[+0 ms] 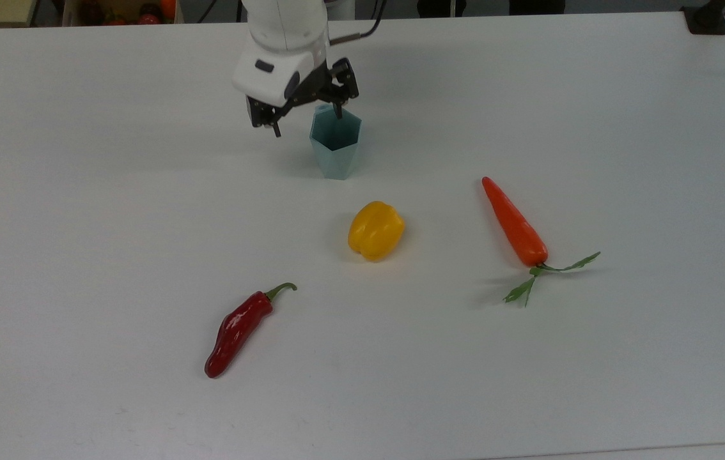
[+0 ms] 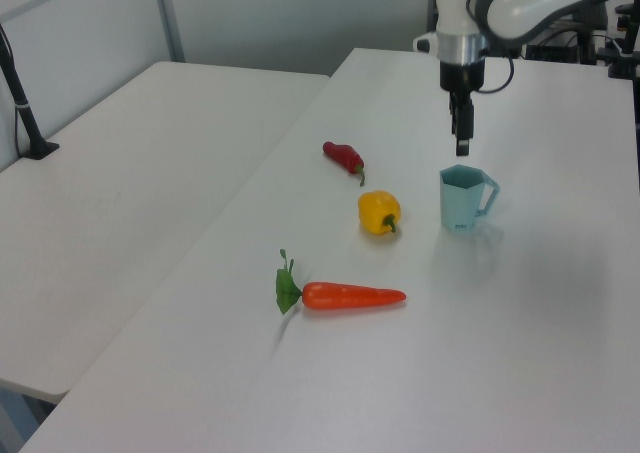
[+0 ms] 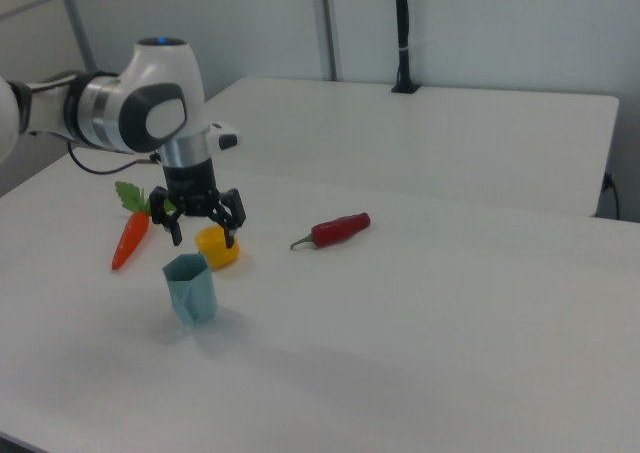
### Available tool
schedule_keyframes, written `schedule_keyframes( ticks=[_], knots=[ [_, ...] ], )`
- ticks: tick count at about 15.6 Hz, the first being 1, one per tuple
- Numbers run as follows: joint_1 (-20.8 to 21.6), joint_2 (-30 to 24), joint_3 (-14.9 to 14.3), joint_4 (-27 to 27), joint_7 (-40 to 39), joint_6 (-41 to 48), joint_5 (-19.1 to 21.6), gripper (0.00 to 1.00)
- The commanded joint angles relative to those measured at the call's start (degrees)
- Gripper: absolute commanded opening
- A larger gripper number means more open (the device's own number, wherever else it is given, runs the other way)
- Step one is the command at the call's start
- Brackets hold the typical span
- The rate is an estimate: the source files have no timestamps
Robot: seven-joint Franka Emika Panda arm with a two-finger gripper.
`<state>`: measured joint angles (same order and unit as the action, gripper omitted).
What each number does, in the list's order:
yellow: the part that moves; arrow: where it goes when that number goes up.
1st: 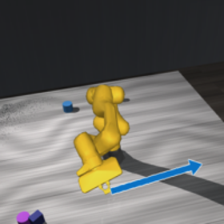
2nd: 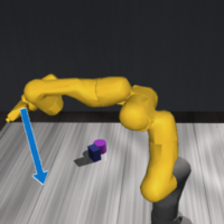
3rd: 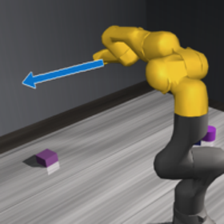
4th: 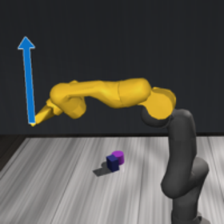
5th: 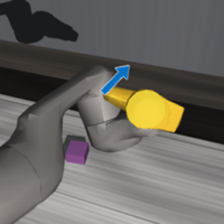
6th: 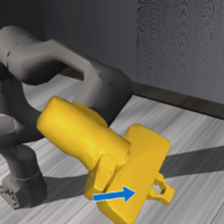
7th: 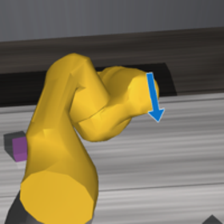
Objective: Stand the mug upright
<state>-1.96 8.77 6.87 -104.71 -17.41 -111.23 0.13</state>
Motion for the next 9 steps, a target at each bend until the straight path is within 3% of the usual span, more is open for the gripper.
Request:
schedule_keyframes(
  ticks=[1,4,6,9],
  knots=[
    [-0.1,-5.5,-0.9,1.3,0.3,4.9,0.6,1.0],
    [0.6,-8.7,-5.0,7.5,0.3,16.8,1.0,1.0],
    [1.7,-10.2,-9.3,11.1,1.9,23.6,3.2,1.0],
    [4.9,-13.2,-14.2,11.1,11.3,23.6,3.6,1.0]
  ],
)
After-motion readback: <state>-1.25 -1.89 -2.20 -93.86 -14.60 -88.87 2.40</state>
